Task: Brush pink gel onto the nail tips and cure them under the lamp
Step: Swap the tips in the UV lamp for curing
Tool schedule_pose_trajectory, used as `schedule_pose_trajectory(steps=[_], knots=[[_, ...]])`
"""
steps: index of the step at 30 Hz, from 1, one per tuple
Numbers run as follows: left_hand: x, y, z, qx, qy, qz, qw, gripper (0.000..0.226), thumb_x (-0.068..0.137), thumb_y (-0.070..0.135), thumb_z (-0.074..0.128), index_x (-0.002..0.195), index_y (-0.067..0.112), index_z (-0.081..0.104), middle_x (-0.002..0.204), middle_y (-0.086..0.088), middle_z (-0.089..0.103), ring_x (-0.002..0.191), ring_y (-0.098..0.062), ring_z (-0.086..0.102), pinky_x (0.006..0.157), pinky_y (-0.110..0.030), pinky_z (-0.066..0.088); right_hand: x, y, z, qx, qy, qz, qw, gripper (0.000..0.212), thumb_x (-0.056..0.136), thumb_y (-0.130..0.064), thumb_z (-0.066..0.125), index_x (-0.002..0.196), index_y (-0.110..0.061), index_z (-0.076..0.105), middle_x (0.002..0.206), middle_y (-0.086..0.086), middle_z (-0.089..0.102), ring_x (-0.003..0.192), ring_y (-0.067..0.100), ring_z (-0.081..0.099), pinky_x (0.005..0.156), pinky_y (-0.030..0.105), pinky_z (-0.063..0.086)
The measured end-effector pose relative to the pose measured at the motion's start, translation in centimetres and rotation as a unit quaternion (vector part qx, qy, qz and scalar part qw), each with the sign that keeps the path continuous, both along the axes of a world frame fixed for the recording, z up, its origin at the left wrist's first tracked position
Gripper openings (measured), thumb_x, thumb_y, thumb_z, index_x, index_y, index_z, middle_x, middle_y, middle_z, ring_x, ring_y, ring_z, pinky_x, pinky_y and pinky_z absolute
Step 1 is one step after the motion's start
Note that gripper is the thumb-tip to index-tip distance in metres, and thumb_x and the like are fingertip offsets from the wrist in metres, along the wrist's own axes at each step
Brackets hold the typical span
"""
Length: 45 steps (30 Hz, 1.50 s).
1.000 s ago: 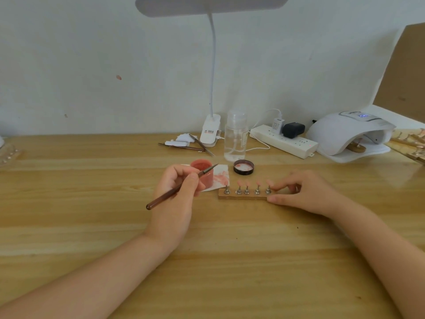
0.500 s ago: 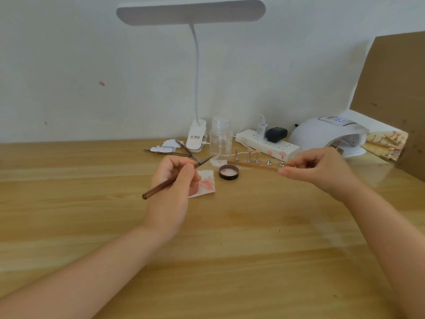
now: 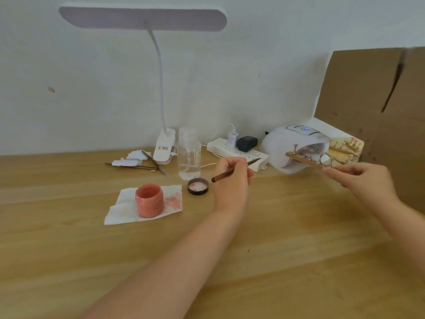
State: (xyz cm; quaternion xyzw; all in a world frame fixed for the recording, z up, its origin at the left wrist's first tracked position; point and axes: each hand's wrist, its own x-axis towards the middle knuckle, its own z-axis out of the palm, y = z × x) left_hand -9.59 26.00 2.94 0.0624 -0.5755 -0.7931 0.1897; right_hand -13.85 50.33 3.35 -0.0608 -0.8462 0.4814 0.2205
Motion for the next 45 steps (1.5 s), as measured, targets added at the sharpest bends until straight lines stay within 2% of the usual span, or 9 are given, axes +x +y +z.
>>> schedule_pose_trajectory(steps=[4,9,18,28,35,40,42,43,45], knots=[[-1.3,1.9,-1.0,0.036,-0.018,0.000,0.999,0.013,0.089,0.013,0.055,0.077,0.018,0.056,0.052,0.012,0.061,0.051,-0.005,0.053,0.048,-0.012,0.044,-1.1,1.5,-0.7,0.019,0.000,-0.046,0.999,0.027,0.069,-0.034,0.082,0.084,-0.013,0.073,0.079,0.000,0.068,0.073,0.008,0.056,0.071,0.027,0.040],[-1.5,1.6,-3.2,-0.034,0.012,0.003,0.999,0.011,0.088,0.009,0.054,0.081,0.014,0.061,0.058,0.011,0.062,0.057,-0.003,0.056,0.055,-0.013,0.047,-3.0,3.5,-1.3,0.019,0.003,-0.103,0.994,0.025,0.071,-0.037,0.081,0.081,-0.016,0.072,0.079,-0.004,0.066,0.070,0.000,0.053,0.071,0.026,0.038],[-2.1,1.8,-4.0,-0.056,0.044,-0.005,0.997,0.020,0.089,0.007,0.055,0.074,0.020,0.061,0.062,0.010,0.063,0.060,0.000,0.056,0.055,-0.009,0.044,-7.9,5.3,-3.3,0.029,-0.034,-0.154,0.987,0.037,0.072,-0.039,0.079,0.093,-0.009,0.074,0.096,0.006,0.070,0.099,0.018,0.059,0.081,0.026,0.040],[-2.5,2.1,-4.3,-0.060,0.052,-0.001,0.997,0.021,0.088,0.004,0.055,0.074,0.018,0.061,0.062,0.009,0.063,0.060,-0.001,0.056,0.057,-0.010,0.045,-13.2,4.8,-4.3,0.166,-0.091,-0.145,0.971,0.027,0.077,-0.041,0.074,0.084,-0.015,0.075,0.077,0.013,0.065,0.076,0.026,0.053,0.066,0.028,0.035],[-2.6,2.0,-4.1,-0.050,0.042,0.041,0.997,0.017,0.088,0.008,0.055,0.075,0.017,0.061,0.068,0.001,0.066,0.059,-0.002,0.056,0.055,-0.009,0.044,-16.0,3.2,-4.4,0.190,-0.130,-0.125,0.965,0.031,0.084,-0.041,0.067,0.096,-0.013,0.075,0.103,0.018,0.069,0.098,0.033,0.061,0.072,0.029,0.038],[-2.7,1.9,-3.9,-0.038,0.021,0.055,0.998,0.015,0.090,0.010,0.056,0.077,0.016,0.061,0.065,0.005,0.065,0.054,0.000,0.053,0.050,-0.007,0.042,-16.1,3.0,-3.9,0.186,-0.181,-0.048,0.964,0.041,0.096,-0.035,0.051,0.129,-0.012,0.057,0.137,0.014,0.052,0.124,0.031,0.048,0.099,0.032,0.036],[-2.8,1.8,-3.9,-0.039,0.015,0.060,0.997,0.015,0.091,0.011,0.056,0.077,0.017,0.060,0.064,0.006,0.065,0.055,0.000,0.054,0.051,-0.007,0.042,-15.2,3.0,-3.3,0.195,-0.151,-0.045,0.968,0.035,0.095,-0.033,0.051,0.120,-0.011,0.063,0.126,0.015,0.060,0.116,0.032,0.053,0.092,0.034,0.041],[-2.9,1.8,-3.9,-0.038,0.011,0.062,0.997,0.015,0.091,0.011,0.056,0.078,0.017,0.060,0.063,0.007,0.065,0.056,0.001,0.054,0.050,-0.007,0.042,-14.6,2.9,-2.9,0.207,-0.114,-0.053,0.970,0.027,0.092,-0.032,0.052,0.103,-0.012,0.068,0.108,0.012,0.067,0.103,0.032,0.058,0.080,0.034,0.045],[-3.0,1.7,-3.8,-0.038,0.005,0.060,0.997,0.014,0.091,0.012,0.055,0.079,0.017,0.060,0.062,0.009,0.066,0.055,0.003,0.055,0.050,-0.007,0.042,-13.2,2.6,-1.6,0.215,-0.018,-0.072,0.974,0.022,0.086,-0.030,0.053,0.068,-0.018,0.058,0.072,-0.001,0.061,0.074,0.025,0.055,0.055,0.027,0.036]])
